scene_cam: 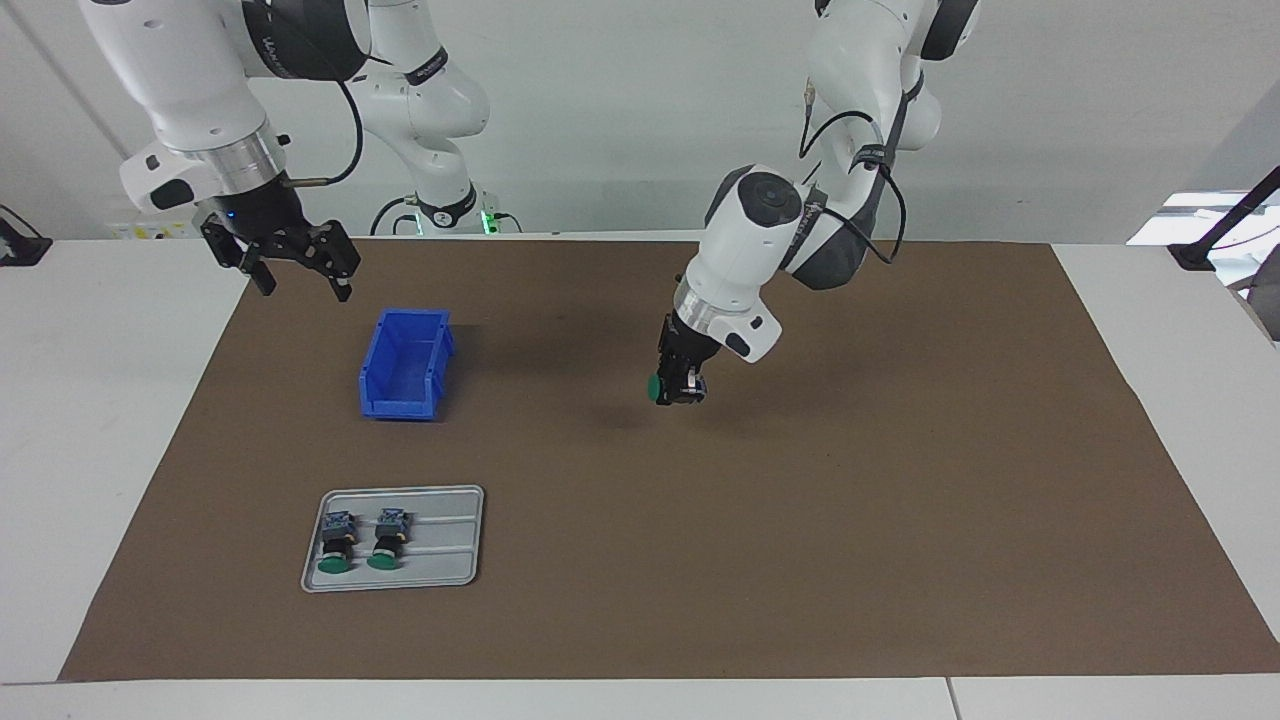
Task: Place and press button with both arms
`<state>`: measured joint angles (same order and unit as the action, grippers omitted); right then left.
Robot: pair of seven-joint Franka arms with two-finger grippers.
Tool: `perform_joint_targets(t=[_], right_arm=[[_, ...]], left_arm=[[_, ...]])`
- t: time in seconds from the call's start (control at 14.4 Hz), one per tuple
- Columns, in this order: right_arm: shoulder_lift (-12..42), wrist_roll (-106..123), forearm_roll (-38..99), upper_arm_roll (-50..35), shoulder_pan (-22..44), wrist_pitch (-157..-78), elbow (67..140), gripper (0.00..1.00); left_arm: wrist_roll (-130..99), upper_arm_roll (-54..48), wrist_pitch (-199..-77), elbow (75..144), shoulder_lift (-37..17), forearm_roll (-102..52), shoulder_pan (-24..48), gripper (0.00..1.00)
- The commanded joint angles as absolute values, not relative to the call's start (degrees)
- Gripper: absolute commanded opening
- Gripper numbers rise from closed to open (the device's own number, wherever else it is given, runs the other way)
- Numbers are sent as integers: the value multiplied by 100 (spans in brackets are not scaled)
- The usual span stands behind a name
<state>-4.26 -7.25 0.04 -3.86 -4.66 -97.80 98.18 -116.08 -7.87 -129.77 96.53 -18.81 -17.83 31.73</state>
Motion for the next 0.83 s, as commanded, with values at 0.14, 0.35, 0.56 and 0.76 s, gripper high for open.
perform_joint_targets(t=[0.14,0.35,0.56,0.76], right_arm=[[-571,-598,88,-396,-519,-9782,9976,99],[-571,-598,88,-396,-519,-9782,9976,99],[-571,-598,88,-387,-519,-9782,9976,99],[-571,-598,88,-396,-519,-9782,9976,99]], left_arm=[[-10884,-817,-13587,9949,-1828,-3284,2927,0],[-9245,-826,-13755,10282,-1714,-5002,2699,0],[-7011,-800,-13834,11002,-1363,-7122,2637,0],[-6390,-809,-13773,11083,-1441,-7470,2584,0]])
